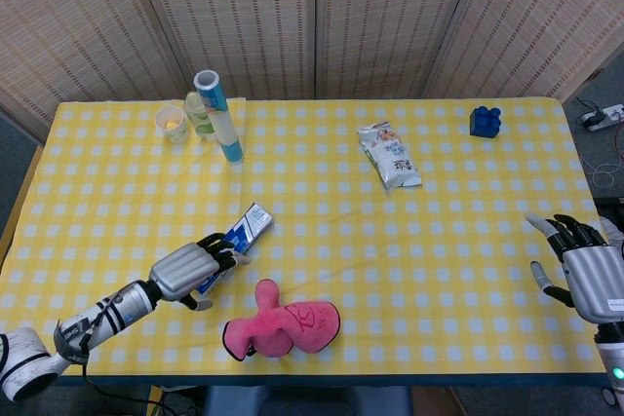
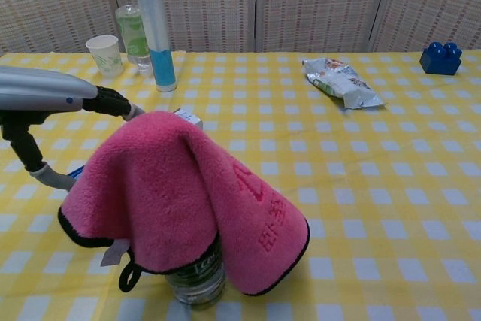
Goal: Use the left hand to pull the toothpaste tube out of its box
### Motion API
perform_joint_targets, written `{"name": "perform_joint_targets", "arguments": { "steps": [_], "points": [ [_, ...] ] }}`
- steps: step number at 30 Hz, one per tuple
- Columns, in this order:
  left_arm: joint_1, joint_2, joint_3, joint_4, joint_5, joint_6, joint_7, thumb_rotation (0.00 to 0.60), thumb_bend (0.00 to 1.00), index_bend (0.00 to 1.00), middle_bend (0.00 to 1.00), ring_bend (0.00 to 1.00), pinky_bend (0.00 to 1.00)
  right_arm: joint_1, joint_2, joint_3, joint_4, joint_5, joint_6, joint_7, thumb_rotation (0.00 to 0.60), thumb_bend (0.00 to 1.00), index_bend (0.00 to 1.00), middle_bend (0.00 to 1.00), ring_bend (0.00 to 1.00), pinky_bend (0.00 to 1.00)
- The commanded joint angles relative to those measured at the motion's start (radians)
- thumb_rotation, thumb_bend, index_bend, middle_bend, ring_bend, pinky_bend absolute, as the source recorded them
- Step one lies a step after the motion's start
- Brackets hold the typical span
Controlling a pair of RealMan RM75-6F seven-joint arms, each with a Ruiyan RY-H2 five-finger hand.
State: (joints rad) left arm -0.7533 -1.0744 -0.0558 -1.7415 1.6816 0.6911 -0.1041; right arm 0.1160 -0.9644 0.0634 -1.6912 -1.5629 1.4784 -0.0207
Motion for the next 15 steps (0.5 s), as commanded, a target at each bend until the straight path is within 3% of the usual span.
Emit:
{"name": "perform_joint_targets", "arguments": {
  "steps": [1, 15],
  "points": [
    [-0.027, -0.042, -0.003, 0.027, -0.045, -0.035, 0.064, 0.6, 0.23, 0.16, 0.21, 0.08, 0.0, -0.003, 0.002, 0.0, -0.001, 0.001, 0.004, 0.0, 0.6, 0.37, 0.18, 0.28, 0.17, 0.24],
    [-0.05, -0.102, 0.027, 0.041, -0.147, -0.064, 0.243, 0.6, 0.23, 0.14, 0.23, 0.06, 0.0, -0.01, 0.002, 0.0, 0.007, 0.012, 0.006, 0.008, 0.6, 0.37, 0.18, 0.28, 0.17, 0.24]
  ]
}}
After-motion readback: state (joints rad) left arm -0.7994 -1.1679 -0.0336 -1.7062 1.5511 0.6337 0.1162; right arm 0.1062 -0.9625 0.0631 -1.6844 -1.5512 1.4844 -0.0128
